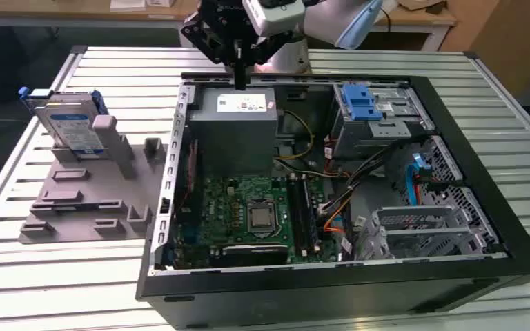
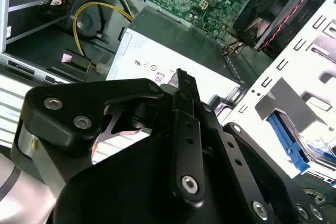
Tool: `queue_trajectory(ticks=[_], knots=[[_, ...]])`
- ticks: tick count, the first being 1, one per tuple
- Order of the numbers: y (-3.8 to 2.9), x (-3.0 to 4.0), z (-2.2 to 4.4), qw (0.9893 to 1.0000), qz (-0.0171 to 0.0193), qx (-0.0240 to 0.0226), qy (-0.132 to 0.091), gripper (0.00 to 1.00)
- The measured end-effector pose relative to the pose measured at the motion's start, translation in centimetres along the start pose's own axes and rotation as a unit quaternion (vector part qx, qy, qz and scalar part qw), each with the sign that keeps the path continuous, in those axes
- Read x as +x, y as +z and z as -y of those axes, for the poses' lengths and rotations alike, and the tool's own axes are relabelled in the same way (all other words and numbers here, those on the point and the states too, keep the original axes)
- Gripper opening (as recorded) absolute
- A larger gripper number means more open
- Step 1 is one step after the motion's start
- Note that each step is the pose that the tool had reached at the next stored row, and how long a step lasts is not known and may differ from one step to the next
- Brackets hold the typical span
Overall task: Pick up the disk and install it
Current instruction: 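Reach for the disk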
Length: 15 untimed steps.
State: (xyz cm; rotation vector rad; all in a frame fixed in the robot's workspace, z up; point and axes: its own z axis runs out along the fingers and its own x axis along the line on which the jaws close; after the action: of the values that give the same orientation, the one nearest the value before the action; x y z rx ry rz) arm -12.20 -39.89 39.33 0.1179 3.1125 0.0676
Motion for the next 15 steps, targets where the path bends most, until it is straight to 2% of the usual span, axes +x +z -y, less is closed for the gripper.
queue_trajectory(ticks=[5, 15], knots=[[0.0, 0.03, 0.0, 1.0, 0.0, 0.0, 0.0, 0.11], [-0.01, 0.57, 0.04, 1.0, 0.0, 0.0, 0.0, 0.11]])
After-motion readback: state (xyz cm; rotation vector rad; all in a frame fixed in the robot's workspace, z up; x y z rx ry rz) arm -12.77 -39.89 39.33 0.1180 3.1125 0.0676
